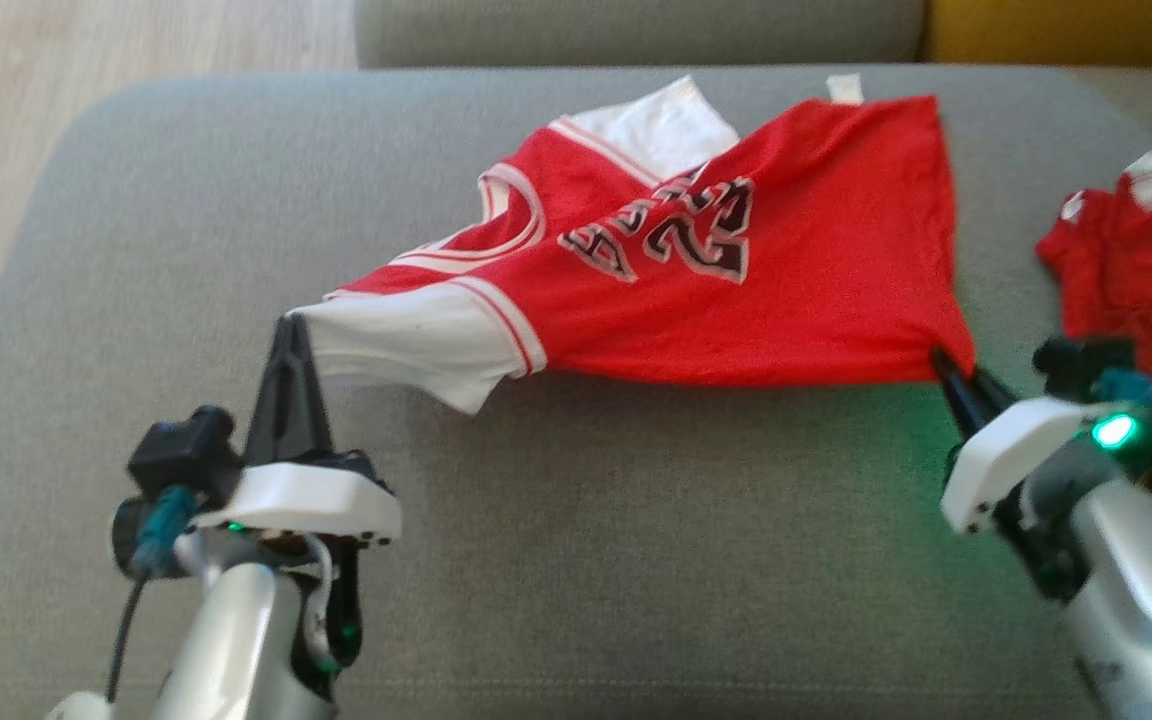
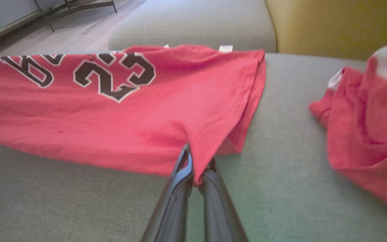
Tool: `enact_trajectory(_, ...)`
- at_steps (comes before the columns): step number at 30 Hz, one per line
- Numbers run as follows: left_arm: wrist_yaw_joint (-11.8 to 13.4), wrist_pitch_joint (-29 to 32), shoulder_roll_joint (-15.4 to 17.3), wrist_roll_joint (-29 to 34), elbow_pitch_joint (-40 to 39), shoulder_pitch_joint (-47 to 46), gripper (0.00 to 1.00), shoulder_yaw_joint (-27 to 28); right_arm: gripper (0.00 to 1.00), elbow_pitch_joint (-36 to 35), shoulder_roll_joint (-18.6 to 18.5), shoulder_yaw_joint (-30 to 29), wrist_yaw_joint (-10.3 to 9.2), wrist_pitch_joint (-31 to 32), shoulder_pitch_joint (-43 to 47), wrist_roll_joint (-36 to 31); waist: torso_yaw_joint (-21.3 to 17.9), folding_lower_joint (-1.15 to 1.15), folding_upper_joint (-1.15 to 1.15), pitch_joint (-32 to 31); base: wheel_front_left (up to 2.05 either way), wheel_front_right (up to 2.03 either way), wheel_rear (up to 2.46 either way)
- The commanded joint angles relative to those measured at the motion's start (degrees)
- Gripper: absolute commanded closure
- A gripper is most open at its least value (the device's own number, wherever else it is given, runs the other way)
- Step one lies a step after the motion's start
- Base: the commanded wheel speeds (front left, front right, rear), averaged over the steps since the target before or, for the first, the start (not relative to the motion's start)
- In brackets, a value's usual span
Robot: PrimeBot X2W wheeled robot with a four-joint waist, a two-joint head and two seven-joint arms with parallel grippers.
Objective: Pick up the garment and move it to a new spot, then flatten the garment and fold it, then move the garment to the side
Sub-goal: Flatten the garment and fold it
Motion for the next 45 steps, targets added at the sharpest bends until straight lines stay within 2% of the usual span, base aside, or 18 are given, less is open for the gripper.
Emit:
enact_trajectory(1, -0.2, -0.4, 0.7, 0.3, -2.7, -1.7, 1.00, 2.8, 1.00, -3.2, -2.3, 1.3, -0.04, 0.8, -0.6, 0.5, -0.8, 0.00, 0.00, -1.7, 0.00, 0.00, 0.00)
enact_trajectory(5, -1.4, -0.4, 0.7, 0.1, -5.5, -1.7, 1.00, 4.6, 1.00, -12.8, -9.3, 4.8, -0.04, 6.8, -1.4, 3.1, -1.6, 0.00, 0.00, -4.5, 0.00, 0.00, 0.00)
enact_trajectory(7, -1.4, -0.4, 0.7, -5.5, -7.4, -1.9, 1.00, 6.2, 1.00, -17.2, -12.9, 5.9, -0.04, 10.0, -2.5, 4.4, -1.9, 0.00, 0.00, -5.7, 0.00, 0.00, 0.00)
enact_trajectory(11, -2.1, -0.4, 0.7, -5.6, -12.3, -4.5, 1.00, 7.3, 1.00, -25.1, -19.1, 7.3, -0.04, 15.1, -6.5, 7.4, -2.0, 0.00, 0.00, -7.3, 0.00, 0.00, 0.00)
enact_trajectory(13, -2.7, -0.4, 0.7, -5.2, -14.6, -6.0, 1.00, 7.5, 1.00, -28.1, -20.9, 7.5, -0.04, 16.7, -9.3, 9.1, -1.9, 0.00, 0.00, -8.2, 0.00, 0.00, 0.00)
enact_trajectory(16, -4.1, -0.4, 0.7, -4.6, -18.0, -8.2, 1.00, 8.3, 1.00, -31.0, -21.1, 7.2, -0.04, 17.7, -13.1, 14.5, -2.1, 0.00, 0.00, -9.7, 0.00, 0.00, 0.00)
enact_trajectory(19, -5.3, -0.4, 0.8, -4.4, -21.2, -9.6, 1.00, 9.0, 1.00, -33.0, -23.6, 8.9, -0.04, 19.4, -15.4, 15.0, -1.9, 0.00, 0.00, -11.4, 0.00, 0.00, 0.00)
enact_trajectory(25, -5.9, 2.9, 3.4, -4.5, -28.2, -10.3, 1.00, 9.8, 1.00, -37.9, -25.7, 8.5, -0.04, 25.4, -15.7, 20.7, -2.7, 0.00, 0.00, -14.2, 0.00, 0.00, 0.00)
enact_trajectory(32, -5.0, 11.0, 7.7, -3.5, -35.5, -13.8, 1.00, 11.1, 1.00, -43.3, -26.5, 2.0, -0.04, 34.3, -14.2, 23.7, -3.8, 0.00, 0.00, -13.6, 0.00, 0.00, 0.00)
enact_trajectory(37, -6.2, 15.5, 9.8, -4.1, -31.5, -19.8, 1.00, 10.5, 1.00, -43.5, -24.6, 1.0, -0.04, 37.8, -16.8, 23.0, -4.2, 0.00, 0.00, -10.9, 0.00, 0.00, 0.00)
enact_trajectory(42, -8.1, 17.7, 10.7, -5.2, -20.7, -30.1, 1.00, 9.4, 1.00, -39.2, -22.0, 3.9, -0.04, 39.5, -24.7, 22.5, -4.1, 0.00, 0.00, -5.1, 0.00, 0.00, 0.00)
enact_trajectory(44, -8.6, 18.4, 11.4, -4.7, -15.3, -36.3, 1.00, 9.2, 1.00, -36.3, -20.7, 5.2, -0.04, 39.4, -29.9, 22.3, -4.2, 0.00, 0.00, -0.7, 0.00, 0.00, 0.00)
enact_trajectory(45, -8.6, 18.4, 11.4, -4.7, -15.3, -36.3, 1.00, 9.2, 1.00, -36.3, -20.7, 5.2, -0.04, 39.4, -29.9, 22.3, -4.2, 0.00, 0.00, -0.7, 0.00, 0.00, 0.00)
